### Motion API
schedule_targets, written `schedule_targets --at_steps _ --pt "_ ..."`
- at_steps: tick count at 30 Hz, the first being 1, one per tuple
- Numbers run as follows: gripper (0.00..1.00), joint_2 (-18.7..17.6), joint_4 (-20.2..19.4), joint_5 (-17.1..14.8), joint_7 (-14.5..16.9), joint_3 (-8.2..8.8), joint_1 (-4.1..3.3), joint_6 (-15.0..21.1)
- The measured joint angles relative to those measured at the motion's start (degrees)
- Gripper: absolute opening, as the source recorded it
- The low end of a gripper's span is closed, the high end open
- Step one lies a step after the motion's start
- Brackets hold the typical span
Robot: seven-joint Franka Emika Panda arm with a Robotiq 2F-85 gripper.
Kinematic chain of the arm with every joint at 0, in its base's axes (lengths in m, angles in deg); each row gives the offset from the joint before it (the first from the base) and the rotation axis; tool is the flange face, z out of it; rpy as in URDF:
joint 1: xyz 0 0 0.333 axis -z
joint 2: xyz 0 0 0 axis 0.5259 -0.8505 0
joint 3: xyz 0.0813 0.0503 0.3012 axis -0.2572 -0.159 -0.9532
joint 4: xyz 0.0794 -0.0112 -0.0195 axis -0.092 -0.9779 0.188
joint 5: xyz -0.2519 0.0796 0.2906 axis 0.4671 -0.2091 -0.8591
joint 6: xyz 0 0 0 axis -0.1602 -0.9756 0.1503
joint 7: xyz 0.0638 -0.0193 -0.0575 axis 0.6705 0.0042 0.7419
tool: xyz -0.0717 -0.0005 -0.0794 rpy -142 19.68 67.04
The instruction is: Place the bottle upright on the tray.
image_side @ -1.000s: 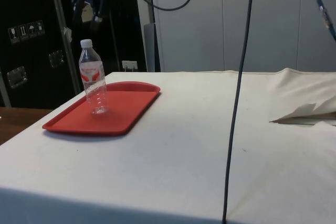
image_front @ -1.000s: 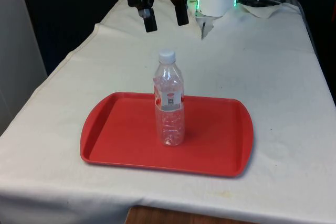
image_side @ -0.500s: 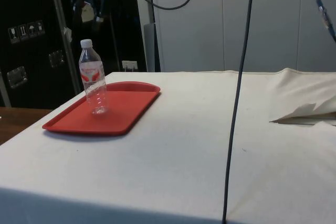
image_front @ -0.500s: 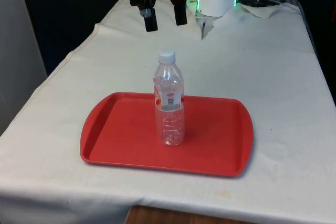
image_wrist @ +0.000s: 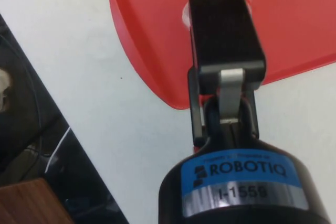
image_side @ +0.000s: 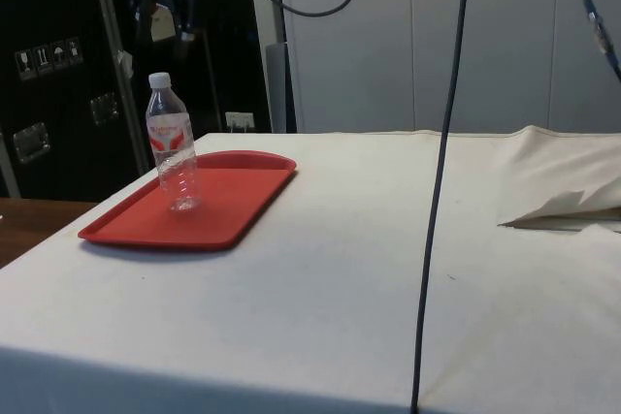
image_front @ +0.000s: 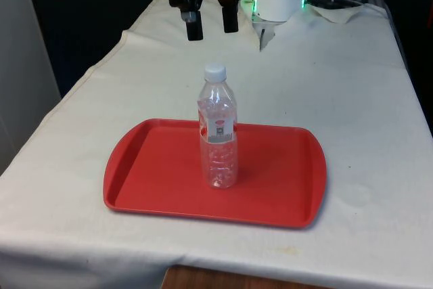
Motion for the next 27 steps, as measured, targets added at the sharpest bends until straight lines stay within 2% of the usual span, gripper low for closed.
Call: schedule_targets --at_steps 11,27 --pt "1.00 -0.11 0.34 2.75 -0.17 -0.06 -0.11 -0.40" --pt "1.00 -1.26 2.58 6.07 -0.17 0.00 -0.06 -4.41"
